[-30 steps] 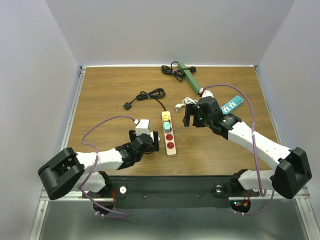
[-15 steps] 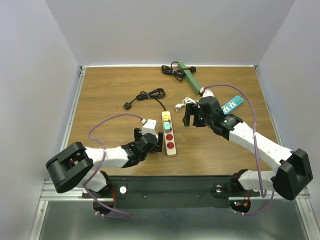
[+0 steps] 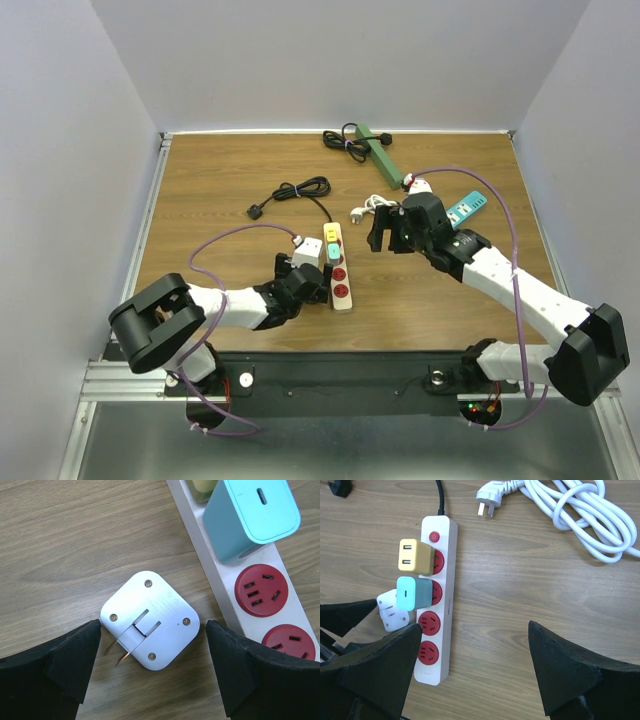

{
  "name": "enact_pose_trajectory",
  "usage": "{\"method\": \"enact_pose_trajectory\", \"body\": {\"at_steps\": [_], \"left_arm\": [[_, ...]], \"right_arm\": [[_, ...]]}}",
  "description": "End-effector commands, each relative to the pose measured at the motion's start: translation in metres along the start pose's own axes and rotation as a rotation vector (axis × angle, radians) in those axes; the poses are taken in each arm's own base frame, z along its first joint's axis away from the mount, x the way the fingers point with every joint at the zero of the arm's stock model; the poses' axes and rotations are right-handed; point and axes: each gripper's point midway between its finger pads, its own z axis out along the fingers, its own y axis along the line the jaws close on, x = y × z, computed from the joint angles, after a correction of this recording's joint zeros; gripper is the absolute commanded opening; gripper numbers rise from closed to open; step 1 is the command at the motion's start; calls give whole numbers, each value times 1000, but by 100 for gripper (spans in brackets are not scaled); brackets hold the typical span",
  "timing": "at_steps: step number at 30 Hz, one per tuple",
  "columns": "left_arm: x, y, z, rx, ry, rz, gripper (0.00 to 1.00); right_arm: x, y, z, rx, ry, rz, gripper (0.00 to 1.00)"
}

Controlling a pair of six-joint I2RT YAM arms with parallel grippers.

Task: Insert the plug

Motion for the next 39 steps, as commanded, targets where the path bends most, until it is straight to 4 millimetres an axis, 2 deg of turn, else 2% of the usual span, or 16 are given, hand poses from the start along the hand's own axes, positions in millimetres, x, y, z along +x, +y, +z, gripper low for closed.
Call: {"method": "enact_pose_trajectory", "body": {"at_steps": [1, 6, 12, 16, 20, 24, 25, 27, 28, 29, 30, 31, 33, 39], "left_arm": [[-15, -2, 5, -46, -26, -11, 98], [-2, -4, 15, -73, 40, 22, 97], [-3, -5, 12, -65, 39, 8, 90], [3, -8, 6, -34, 59, -23, 64], [7, -7, 0, -19, 71, -49, 45], [-2, -6, -10, 10, 35, -83, 31], [-15, -8, -18, 35, -3, -108, 27], [-25, -8, -26, 66, -44, -119, 21], [-40, -12, -36, 107, -89, -146, 17], [-47, -13, -40, 129, -113, -157, 15], [-53, -15, -45, 152, -137, -171, 14], [-67, -18, -54, 189, -180, -196, 13], [-80, -24, -67, 258, -228, -212, 13], [-91, -28, -83, 335, -284, -199, 12]], "right_arm": [[-14, 4, -4, -34, -53, -2, 92], [-15, 4, -2, -32, -53, -8, 92], [-17, 4, -2, -36, -55, -7, 92], [-18, 6, -1, -40, -49, -7, 92], [-20, 10, 1, -56, -43, -14, 91], [-18, 19, 1, -104, -21, -31, 91], [-20, 27, -1, -142, -16, -30, 91], [-15, 42, -3, -215, 23, -22, 91], [-16, 48, -4, -246, 27, -15, 90], [-15, 54, -4, -278, 37, -7, 90], [-9, 65, -6, -342, 72, 9, 89], [-12, 75, -6, -390, 62, 20, 89], [-8, 91, -5, -478, 92, 54, 88], [-7, 123, -6, -611, 123, 91, 85]]}}
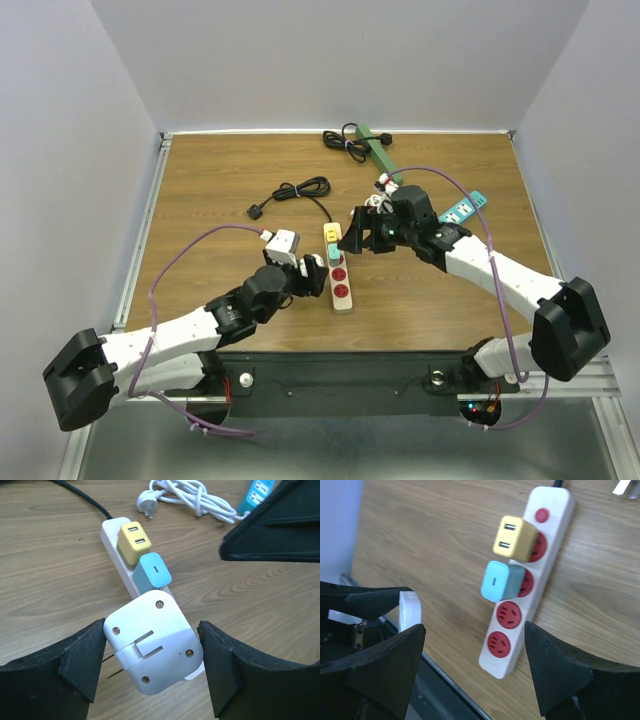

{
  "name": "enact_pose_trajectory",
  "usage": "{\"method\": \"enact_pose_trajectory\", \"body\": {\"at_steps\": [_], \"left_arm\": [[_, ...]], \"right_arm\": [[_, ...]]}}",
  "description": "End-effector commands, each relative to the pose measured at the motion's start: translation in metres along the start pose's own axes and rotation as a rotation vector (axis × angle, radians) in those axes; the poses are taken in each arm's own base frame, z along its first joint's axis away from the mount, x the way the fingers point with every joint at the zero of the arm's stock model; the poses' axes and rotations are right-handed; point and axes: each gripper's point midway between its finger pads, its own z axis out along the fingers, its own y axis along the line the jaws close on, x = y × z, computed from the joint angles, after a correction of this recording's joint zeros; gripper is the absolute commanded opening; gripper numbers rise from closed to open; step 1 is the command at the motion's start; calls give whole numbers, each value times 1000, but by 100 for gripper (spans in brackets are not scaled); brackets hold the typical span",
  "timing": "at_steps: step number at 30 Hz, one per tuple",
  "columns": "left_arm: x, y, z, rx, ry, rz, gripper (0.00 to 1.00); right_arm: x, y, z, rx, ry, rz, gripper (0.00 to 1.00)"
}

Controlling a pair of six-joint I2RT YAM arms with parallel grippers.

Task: Insert the plug

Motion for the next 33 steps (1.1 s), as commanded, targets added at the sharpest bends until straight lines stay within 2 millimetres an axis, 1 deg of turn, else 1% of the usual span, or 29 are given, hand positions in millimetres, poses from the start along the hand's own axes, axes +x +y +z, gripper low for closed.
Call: {"method": "enact_pose_trajectory", "body": {"at_steps": [1, 2, 4, 5, 6, 16, 17, 20, 21, 22, 23, 24, 26, 27, 28, 29, 30, 32, 33], "left_arm": [[-7, -11, -5, 78, -33, 23, 12], [-7, -12, -5, 84, -33, 22, 12], [-10, -15, -6, 100, -46, 21, 12], [-11, -16, -7, 107, -49, 21, 12], [-12, -17, -7, 110, -56, 21, 12], [-19, -21, -5, 127, -85, 32, 12], [-20, -21, -5, 126, -88, 34, 12], [-21, -23, -4, 130, -89, 41, 12], [-21, -23, -4, 130, -90, 44, 12], [-21, -23, -3, 130, -90, 45, 12], [-21, -23, -3, 131, -92, 43, 12], [-22, -23, -3, 132, -95, 41, 12], [-22, -23, -3, 127, -98, 38, 13], [-22, -21, -3, 122, -97, 39, 13], [-22, -21, -3, 120, -100, 36, 14], [-23, -19, -3, 108, -105, 36, 16], [-24, -18, -2, 101, -106, 31, 18], [-24, -16, -1, 84, -107, 17, 35], [-23, -16, -1, 78, -101, 13, 45]], "right_arm": [[-25, 53, -1, -197, -51, -13, 84], [-24, 52, 1, -199, -45, -11, 84], [-24, 59, 3, -223, -35, -11, 84], [-18, 62, 8, -230, -13, -12, 84], [-18, 65, 10, -237, -8, -11, 83], [23, 76, 40, -280, 133, -10, 82], [24, 79, 41, -291, 141, -12, 81], [35, 85, 44, -323, 183, -24, 79], [35, 88, 45, -333, 190, -27, 77], [38, 90, 44, -352, 206, -31, 68], [42, 89, 46, -354, 222, -29, 61], [43, 91, 46, -363, 228, -33, 50], [47, 91, 47, -379, 249, -32, 37], [47, 91, 47, -381, 253, -32, 27], [49, 92, 46, -389, 260, -31, 7], [50, 91, 47, -389, 264, -26, 1], [50, 92, 47, -392, 264, -29, 0], [50, 90, 48, -386, 262, -26, 0], [49, 90, 48, -378, 257, -25, 0]]}}
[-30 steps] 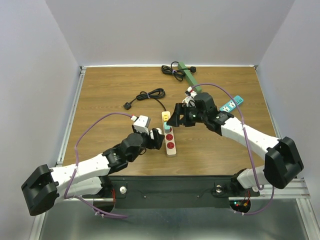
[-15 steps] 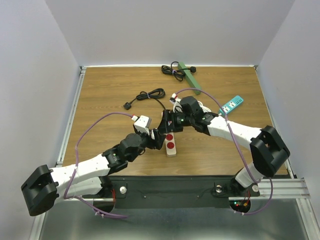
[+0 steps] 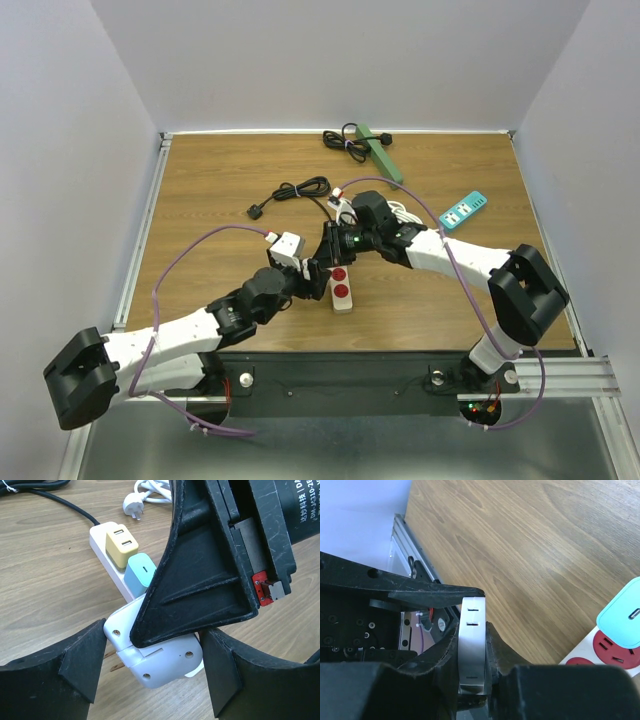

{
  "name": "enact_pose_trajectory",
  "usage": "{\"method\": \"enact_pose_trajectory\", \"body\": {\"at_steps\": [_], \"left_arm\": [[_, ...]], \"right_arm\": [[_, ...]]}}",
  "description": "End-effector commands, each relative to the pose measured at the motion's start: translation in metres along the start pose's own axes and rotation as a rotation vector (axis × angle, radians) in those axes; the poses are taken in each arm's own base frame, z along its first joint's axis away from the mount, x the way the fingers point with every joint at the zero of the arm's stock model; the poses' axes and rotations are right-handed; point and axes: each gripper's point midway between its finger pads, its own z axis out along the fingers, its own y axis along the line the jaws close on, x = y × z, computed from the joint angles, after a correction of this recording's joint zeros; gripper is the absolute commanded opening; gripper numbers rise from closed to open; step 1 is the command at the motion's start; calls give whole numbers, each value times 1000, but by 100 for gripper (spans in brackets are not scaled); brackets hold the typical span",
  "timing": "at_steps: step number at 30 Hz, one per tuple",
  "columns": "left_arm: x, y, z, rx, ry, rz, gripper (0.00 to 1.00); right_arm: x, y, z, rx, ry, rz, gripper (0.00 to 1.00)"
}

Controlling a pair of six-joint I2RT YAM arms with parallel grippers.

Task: Insert the plug

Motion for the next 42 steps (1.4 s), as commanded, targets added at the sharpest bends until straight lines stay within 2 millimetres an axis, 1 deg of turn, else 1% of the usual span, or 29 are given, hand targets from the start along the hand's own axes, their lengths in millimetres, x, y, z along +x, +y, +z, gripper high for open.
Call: {"method": "enact_pose_trajectory", "body": {"at_steps": [1, 2, 4, 5, 6, 8, 9, 12, 13, 14, 15, 17, 21, 22, 25, 26, 27, 28, 29, 30, 31, 32, 33, 34, 35, 37, 38, 39, 42], "left_arm": [[-23, -6, 3, 2, -80, -54, 54], [-22, -7, 3, 2, -75, -68, 72], [-22, -8, 2, 6, -69, -74, 92], [-21, -9, 2, 8, -66, -78, 99], [-19, -7, 1, 3, -59, -79, 99], [-19, -7, -1, 7, -59, -84, 99], [-20, -7, -2, 10, -61, -90, 99], [-21, -5, -8, 15, -74, -102, 99], [-20, -4, -10, 13, -75, -102, 99], [-25, -4, -13, 16, -94, -111, 99], [-25, -2, -13, 10, -100, -114, 99], [-29, 2, -13, 7, -116, -125, 99], [-37, 11, -4, 8, -130, -172, 99], [-34, 16, 1, -3, -119, -199, 99], [-32, 29, 12, -35, -109, -222, 99], [-31, 31, 15, -42, -106, -220, 99], [-31, 31, 21, -46, -102, -212, 99], [-31, 31, 24, -47, -99, -209, 99], [-31, 29, 27, -40, -94, -206, 99], [-31, 28, 30, -36, -88, -205, 99], [-37, 24, 34, -22, -100, -209, 99], [-32, 25, 40, -24, -81, -206, 99], [-35, 20, 44, -7, -81, -208, 99], [-36, 19, 47, -1, -83, -208, 99], [-31, 19, 51, 0, -66, -205, 98], [-33, 13, 55, 25, -67, -199, 98], [-29, 12, 58, 29, -53, -197, 98], [-30, 12, 59, 30, -59, -199, 99], [-25, 13, 64, 29, -52, -201, 99]], "right_arm": [[-9, 14, -1, -42, -22, -63, 0], [-12, 12, -1, -29, -36, -62, 0], [-23, 6, -2, 4, -76, -70, 0], [-28, 4, -3, 11, -90, -72, 1], [-38, 2, -6, 19, -112, -75, 0], [-50, -5, -8, 33, -134, -77, 0], [-59, -9, -12, 43, -157, -79, 0], [-78, -18, -26, 60, -201, -82, 0], [-82, -20, -30, 68, -212, -92, 0], [-86, -25, -35, 92, -221, -91, 0], [-88, -25, -40, 103, -229, -98, 1], [-87, -31, -47, 166, -222, -115, 0], [-77, -33, -64, 229, -211, -114, 0], [-70, -35, -70, 258, -197, -103, 0], [-53, -42, -82, 313, -175, -64, 0], [-49, -44, -84, 331, -170, -51, 1], [-39, -46, -83, 347, -142, -32, 0], [-35, -47, -83, 367, -140, -23, 0], [-29, -42, -80, 370, -128, -29, 0], [-24, -42, -78, 378, -116, -25, 0], [-20, -40, -76, 383, -108, -13, 0], [-16, -42, -75, 405, -99, -6, 0], [-10, -41, -70, 413, -77, -4, 0], [-7, -41, -69, 421, -69, 10, 0], [-2, -44, -68, 438, -57, 20, 1], [6, -41, -63, 444, -41, 34, 0], [9, -42, -63, 458, -34, 42, 0], [15, -42, -61, 468, -19, 57, 0], [22, -45, -61, 489, -8, 78, 0]]}}
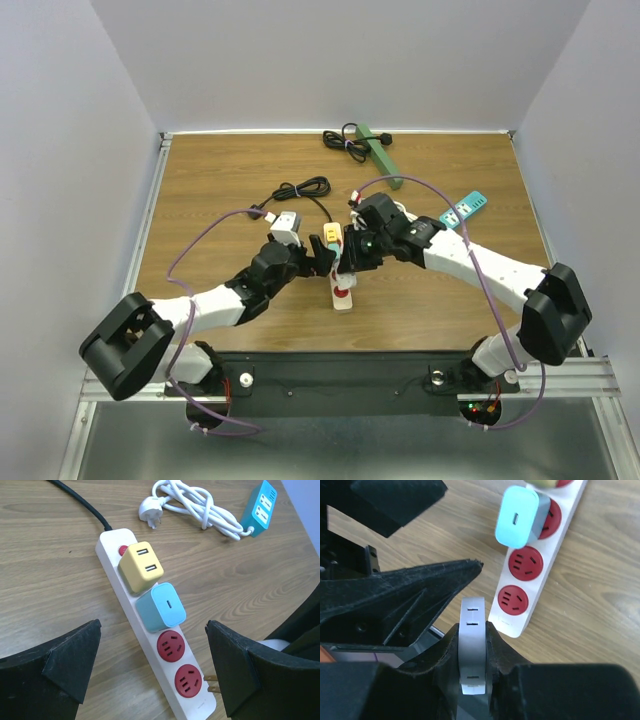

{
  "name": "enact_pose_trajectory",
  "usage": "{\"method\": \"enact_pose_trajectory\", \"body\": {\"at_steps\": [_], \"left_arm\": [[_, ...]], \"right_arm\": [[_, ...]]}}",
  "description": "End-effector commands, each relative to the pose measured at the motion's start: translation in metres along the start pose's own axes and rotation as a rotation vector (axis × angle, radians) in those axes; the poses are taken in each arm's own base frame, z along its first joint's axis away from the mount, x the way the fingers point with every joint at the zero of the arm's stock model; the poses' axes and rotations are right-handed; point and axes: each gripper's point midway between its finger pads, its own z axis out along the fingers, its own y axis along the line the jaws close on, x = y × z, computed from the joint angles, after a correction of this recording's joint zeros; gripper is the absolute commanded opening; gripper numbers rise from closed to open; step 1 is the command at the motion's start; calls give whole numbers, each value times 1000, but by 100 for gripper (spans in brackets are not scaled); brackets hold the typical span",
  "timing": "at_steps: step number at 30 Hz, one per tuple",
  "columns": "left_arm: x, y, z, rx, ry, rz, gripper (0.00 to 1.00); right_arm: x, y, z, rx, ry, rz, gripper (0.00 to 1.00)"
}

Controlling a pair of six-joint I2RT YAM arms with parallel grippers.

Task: Insert the plug

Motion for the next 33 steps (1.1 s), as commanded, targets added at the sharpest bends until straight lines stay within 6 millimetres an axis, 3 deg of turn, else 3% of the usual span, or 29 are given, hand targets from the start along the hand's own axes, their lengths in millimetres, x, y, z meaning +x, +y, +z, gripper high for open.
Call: {"method": "enact_pose_trajectory", "body": {"at_steps": [1, 13, 25, 33], "left_arm": [[-25, -19, 10, 66, -76, -9, 98], [-12, -7, 31, 20, -34, -21, 97], [-11, -6, 38, 43, -14, -22, 94], [-9, -6, 37, 46, -8, -25, 94]], "right_arm": [[13, -12, 3, 76, 25, 60, 0], [21, -18, 23, 174, 93, 39, 0], [8, -16, 31, 195, 79, 11, 0], [17, -15, 34, 195, 114, 10, 0]]}}
